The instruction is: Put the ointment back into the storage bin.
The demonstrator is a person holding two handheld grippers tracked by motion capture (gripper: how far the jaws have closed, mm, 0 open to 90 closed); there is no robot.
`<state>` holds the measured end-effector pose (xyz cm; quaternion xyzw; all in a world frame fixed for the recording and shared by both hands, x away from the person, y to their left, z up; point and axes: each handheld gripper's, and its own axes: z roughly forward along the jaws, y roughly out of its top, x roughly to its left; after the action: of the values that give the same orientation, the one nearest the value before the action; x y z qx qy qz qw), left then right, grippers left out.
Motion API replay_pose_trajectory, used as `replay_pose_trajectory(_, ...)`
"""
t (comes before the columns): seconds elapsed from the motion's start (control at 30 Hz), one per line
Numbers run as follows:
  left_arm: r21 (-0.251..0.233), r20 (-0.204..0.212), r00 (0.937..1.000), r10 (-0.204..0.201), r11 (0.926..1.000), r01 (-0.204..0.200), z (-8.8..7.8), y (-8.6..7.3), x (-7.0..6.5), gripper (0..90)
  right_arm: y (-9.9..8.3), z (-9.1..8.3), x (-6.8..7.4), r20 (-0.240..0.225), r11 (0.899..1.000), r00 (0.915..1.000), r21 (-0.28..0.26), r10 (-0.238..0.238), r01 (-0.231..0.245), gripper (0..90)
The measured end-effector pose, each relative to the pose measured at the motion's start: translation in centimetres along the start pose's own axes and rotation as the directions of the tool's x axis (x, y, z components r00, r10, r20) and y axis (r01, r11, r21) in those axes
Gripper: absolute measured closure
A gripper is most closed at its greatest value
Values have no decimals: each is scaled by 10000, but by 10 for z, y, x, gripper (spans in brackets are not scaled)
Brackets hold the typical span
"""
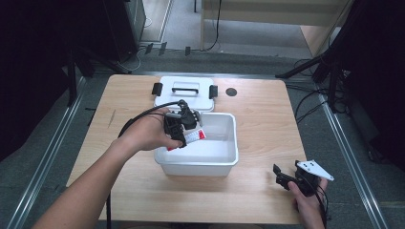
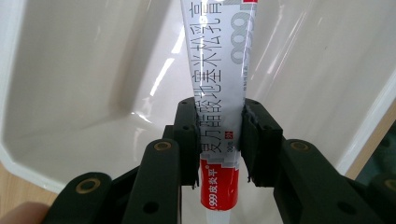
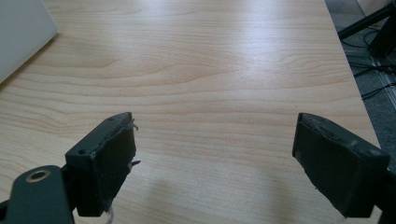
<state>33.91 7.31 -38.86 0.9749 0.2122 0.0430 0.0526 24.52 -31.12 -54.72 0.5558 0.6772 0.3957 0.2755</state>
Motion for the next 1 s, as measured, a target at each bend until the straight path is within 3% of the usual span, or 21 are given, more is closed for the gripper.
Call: replay_pose_trajectory(1.0,546,498,9987,92,9984,-119,40,-4,1,704,0,0,0,-9,10000,10000,-3,-6,6,135)
